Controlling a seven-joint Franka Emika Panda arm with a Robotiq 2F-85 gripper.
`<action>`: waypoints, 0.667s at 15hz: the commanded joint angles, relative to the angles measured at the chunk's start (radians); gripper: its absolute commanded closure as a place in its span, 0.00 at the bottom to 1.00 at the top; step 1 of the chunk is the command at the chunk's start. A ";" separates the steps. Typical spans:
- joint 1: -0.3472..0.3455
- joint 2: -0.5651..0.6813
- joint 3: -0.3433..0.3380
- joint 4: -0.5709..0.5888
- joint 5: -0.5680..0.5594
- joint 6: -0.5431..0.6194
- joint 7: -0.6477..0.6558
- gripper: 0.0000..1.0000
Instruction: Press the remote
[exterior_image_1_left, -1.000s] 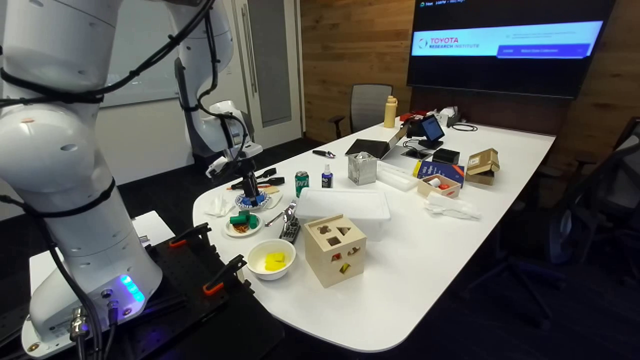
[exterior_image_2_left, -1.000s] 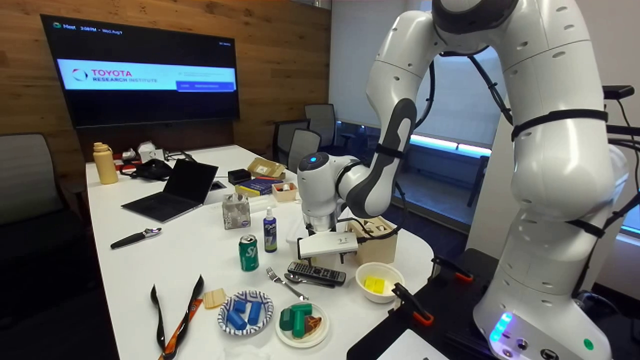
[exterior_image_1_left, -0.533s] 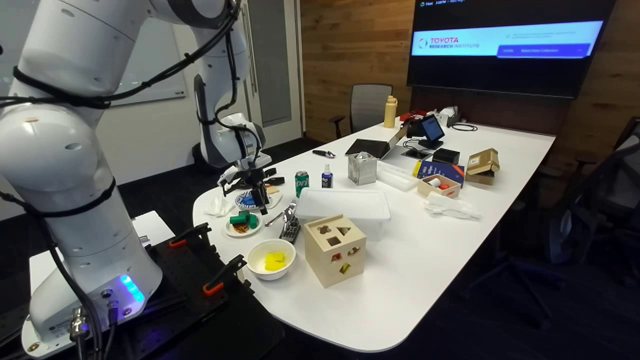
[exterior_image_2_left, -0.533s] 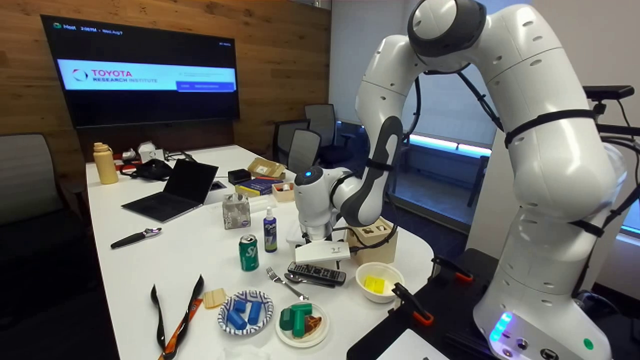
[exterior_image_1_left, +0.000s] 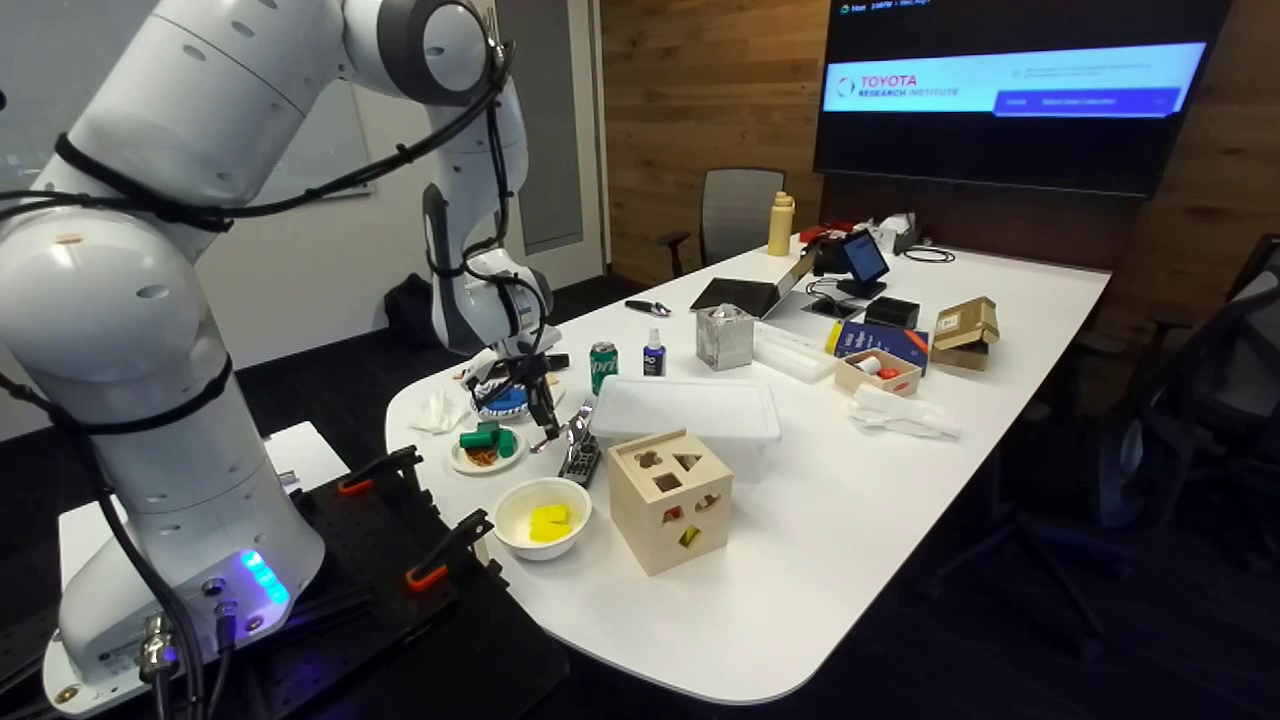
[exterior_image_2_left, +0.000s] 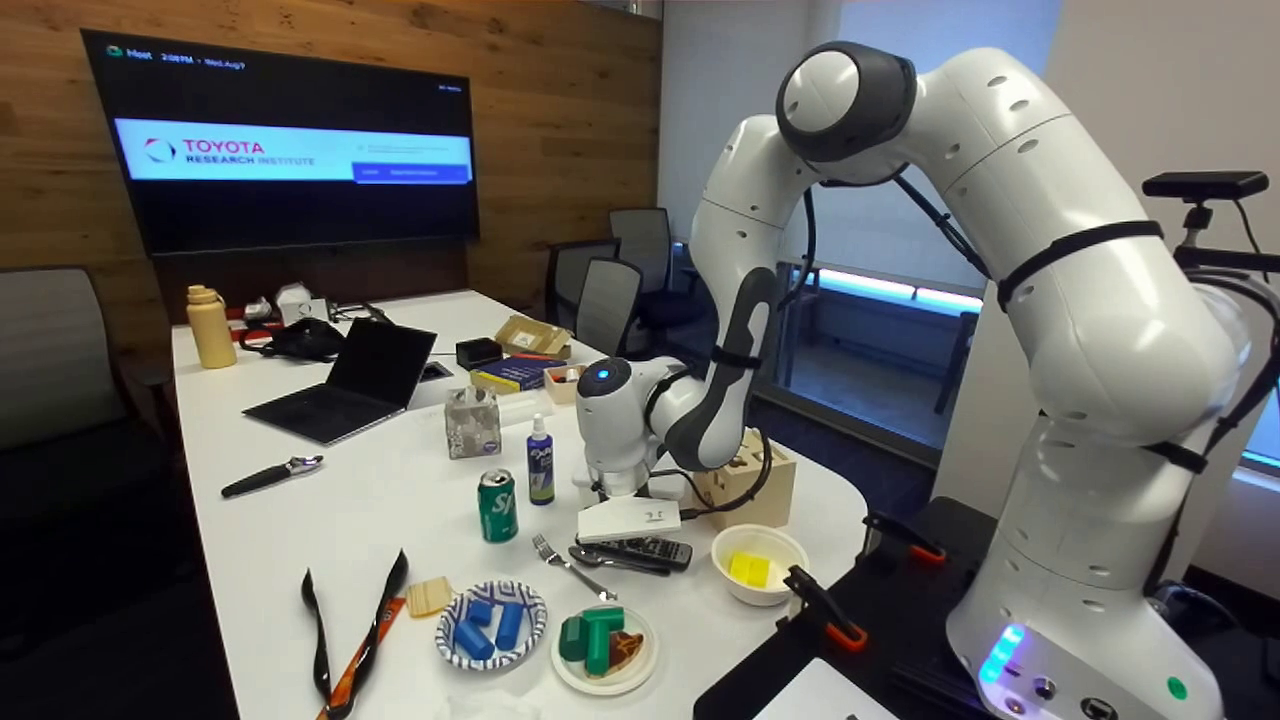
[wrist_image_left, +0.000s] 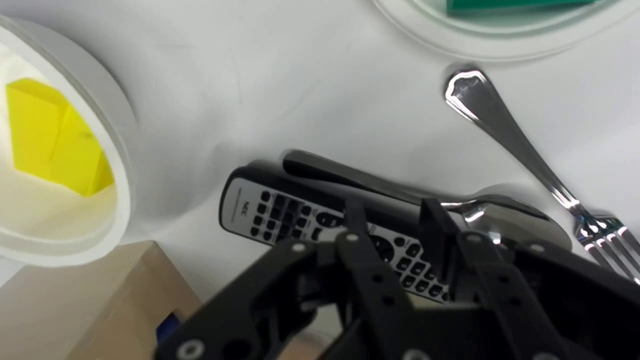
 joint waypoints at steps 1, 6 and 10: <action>0.020 0.034 -0.025 0.041 -0.068 0.040 0.085 0.95; 0.010 0.039 -0.030 0.058 -0.129 0.034 0.166 1.00; 0.017 0.071 -0.043 0.087 -0.145 0.022 0.205 1.00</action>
